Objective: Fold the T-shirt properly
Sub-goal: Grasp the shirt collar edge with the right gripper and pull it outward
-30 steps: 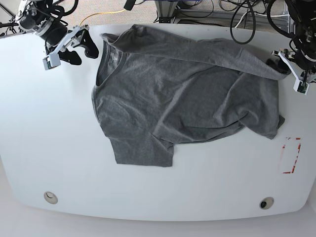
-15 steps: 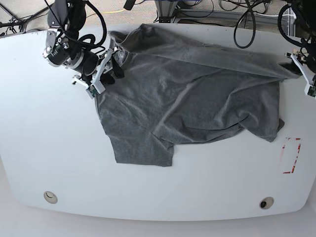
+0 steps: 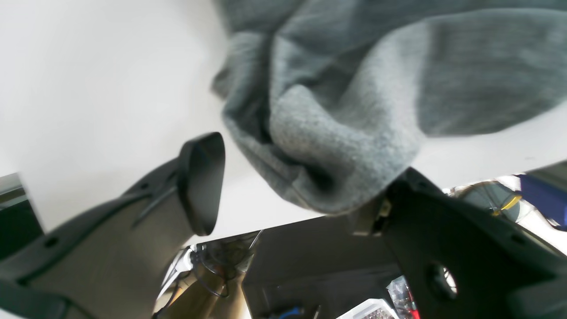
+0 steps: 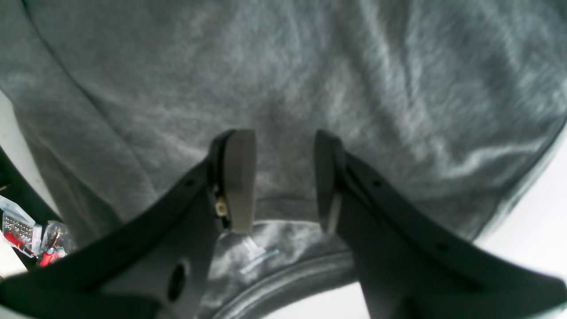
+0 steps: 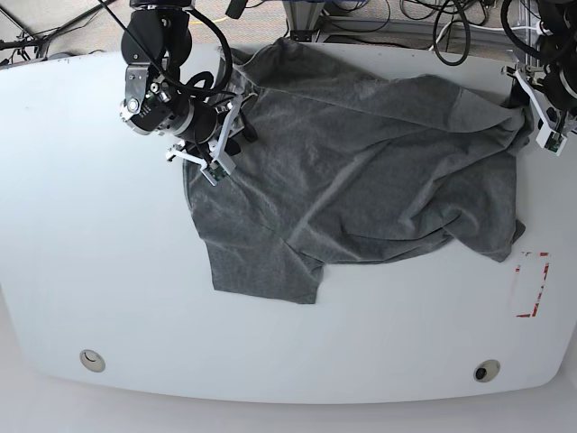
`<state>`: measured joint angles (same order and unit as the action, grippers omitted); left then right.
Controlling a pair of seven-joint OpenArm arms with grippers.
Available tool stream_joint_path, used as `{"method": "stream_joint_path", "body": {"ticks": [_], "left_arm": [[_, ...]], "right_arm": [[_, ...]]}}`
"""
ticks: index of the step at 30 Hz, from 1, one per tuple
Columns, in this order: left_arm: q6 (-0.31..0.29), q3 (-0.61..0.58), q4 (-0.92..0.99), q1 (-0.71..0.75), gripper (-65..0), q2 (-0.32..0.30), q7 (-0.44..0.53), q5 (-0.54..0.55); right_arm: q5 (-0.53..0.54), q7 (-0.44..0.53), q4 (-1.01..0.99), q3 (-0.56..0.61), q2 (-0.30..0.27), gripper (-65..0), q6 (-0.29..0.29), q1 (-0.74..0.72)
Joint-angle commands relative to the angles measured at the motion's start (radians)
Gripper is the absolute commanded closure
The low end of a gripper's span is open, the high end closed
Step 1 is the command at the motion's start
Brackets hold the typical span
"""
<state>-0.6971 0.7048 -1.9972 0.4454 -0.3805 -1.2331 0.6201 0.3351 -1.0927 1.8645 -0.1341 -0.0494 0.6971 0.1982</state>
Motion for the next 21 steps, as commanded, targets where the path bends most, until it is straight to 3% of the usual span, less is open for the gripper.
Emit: {"method": "stream_joint_path", "body": {"ticks": [1,14,21], "left_arm": [[-0.001,0.034,-0.014,-0.035,-37.8,-0.025,0.022,0.021],[-0.001,0.055,-0.010,-0.260,-37.8,-0.027,0.014,0.021],[-0.001,0.055,-0.012,-0.228,-37.8,-0.105,-0.156,0.093]], "right_arm": [[0.003,0.035,0.010,-0.005,-0.008,-20.1,0.001,-0.012],[0.002,0.038,-0.062,-0.008,-0.008,-20.0,0.001,-0.026],[0.000,0.090,-0.107,-0.008,-0.014,-20.0,0.001,-0.022]]}}
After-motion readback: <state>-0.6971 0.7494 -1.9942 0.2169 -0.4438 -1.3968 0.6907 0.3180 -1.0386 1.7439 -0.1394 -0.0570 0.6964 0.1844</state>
